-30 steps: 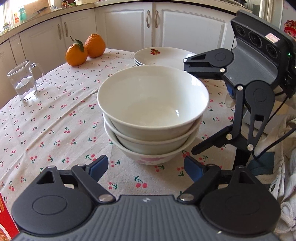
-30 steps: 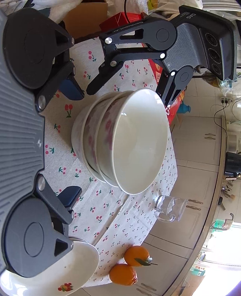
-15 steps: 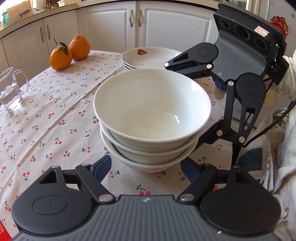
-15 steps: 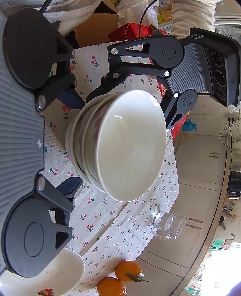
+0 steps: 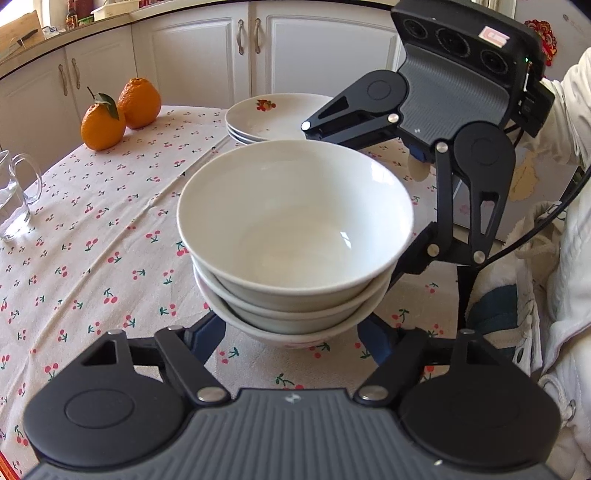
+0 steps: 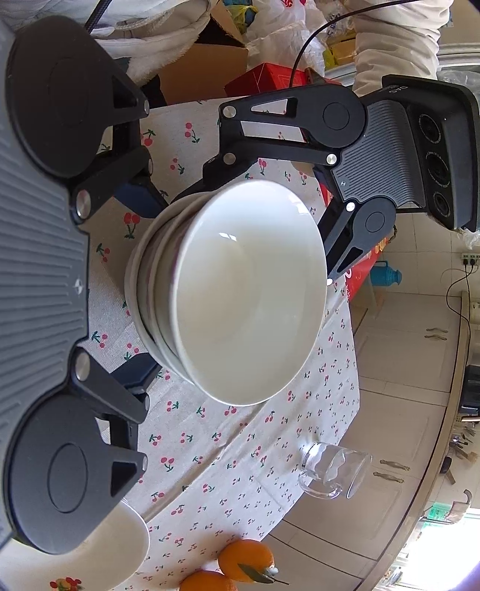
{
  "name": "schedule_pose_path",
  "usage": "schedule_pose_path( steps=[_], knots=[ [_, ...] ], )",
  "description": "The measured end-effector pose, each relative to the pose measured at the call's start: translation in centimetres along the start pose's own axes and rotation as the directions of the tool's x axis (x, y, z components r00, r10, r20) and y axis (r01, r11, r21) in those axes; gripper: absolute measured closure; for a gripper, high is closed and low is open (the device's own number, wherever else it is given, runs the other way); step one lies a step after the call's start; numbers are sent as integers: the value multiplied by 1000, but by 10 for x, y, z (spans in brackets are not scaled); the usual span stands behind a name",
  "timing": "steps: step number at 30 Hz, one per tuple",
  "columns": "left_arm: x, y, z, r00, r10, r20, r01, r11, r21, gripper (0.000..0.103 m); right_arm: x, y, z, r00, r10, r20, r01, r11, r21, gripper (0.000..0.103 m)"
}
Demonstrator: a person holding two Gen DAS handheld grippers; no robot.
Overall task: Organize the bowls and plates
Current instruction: 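Lift the bowl stack with both tools and carry it over the plate stack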
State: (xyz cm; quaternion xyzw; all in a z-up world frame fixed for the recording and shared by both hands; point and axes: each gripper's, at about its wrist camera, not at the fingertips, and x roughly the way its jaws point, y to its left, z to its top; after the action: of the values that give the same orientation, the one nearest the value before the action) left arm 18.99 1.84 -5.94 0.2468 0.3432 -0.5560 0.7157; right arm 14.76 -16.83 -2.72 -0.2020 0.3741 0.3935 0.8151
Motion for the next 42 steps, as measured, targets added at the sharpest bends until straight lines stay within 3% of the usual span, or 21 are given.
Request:
schedule_pose_path(
  steps=[22,32,42],
  knots=[
    [-2,-15,17,999,43,1,-43,999,10,25,-14,-6,0,1000,7,-12,-8,1000,-16,20],
    [12,-20,66,998,44,38,-46,998,52,25,-53,-31,-11,999,-48,10,48,998,-28,20],
    [60,-10,133,997,-1,76,-10,991,137,25,-94,-84,-37,987,-160,-11,160,987,-13,20]
  ],
)
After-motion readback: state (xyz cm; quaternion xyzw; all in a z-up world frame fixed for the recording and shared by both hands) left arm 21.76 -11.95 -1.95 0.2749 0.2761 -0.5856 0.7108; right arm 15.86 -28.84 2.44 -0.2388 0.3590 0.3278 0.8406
